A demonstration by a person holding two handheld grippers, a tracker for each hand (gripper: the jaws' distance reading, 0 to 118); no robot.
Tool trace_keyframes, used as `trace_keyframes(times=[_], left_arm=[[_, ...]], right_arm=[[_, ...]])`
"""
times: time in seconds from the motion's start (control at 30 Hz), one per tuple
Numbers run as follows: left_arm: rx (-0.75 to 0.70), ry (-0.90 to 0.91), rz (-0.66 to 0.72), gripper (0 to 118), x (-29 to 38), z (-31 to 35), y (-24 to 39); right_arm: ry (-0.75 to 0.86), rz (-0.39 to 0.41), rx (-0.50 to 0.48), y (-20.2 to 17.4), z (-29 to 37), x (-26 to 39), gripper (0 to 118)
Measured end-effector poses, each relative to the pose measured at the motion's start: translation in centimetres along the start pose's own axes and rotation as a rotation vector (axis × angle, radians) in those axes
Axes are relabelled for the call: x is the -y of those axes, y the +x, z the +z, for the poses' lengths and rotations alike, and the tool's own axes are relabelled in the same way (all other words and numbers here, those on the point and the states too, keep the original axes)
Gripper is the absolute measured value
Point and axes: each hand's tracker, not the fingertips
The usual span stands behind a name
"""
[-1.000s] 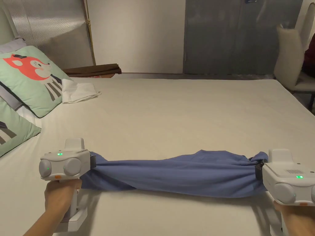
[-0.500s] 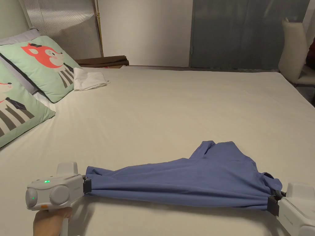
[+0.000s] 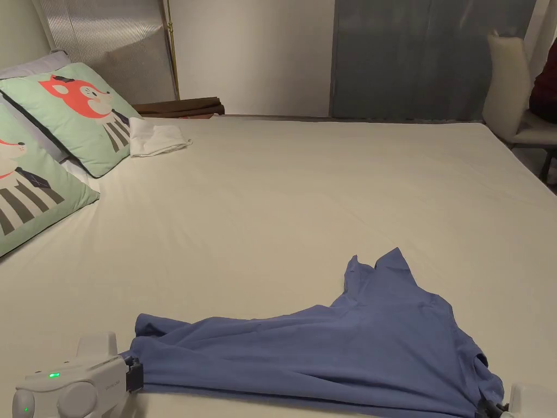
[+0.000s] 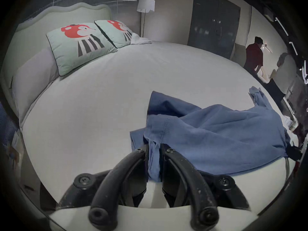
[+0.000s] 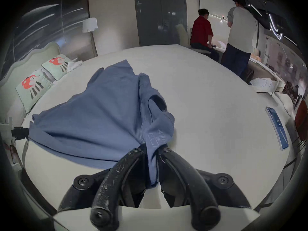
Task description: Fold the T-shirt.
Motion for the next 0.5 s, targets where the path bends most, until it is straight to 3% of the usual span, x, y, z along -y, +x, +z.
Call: trace_keyframes(times=[0.03,0.07,0.13,0.17,0.2,0.37,0.5], left_arm=[[-0.004,0.003,-0.006,22,-0.3,0.4,0.3],[-0.01,0.014,-0.015,48,-0.5,0.9,0.7],[-0.006,0.059,-0.023,92,-1.7,2.3,1.3],[0.019,0.099,-0.016,109,-2.4,3.1,1.6],[0.045,0.144,-0.004,111,-3.2,4.3,2.1],[0.145,0.412,-0.024,111,-7.8,11.3,5.9],[0.189,0.643,-0.02,111,-10.5,15.0,8.6]], right_arm=[[-0.005,-0.004,-0.003,-0.1,0.3,-0.7,15],[-0.005,-0.005,-0.005,-0.2,0.6,-1.4,31],[0.057,0.02,0.014,-0.8,2.0,-3.2,77],[0.091,0.021,0.009,-1.1,2.6,-4.3,101],[0.131,0.013,0.001,-1.5,3.5,-5.6,107],[0.418,-0.004,-0.069,-4.1,9.1,-11.5,106],[0.633,0.022,-0.045,-6.5,12.8,-14.3,106]])
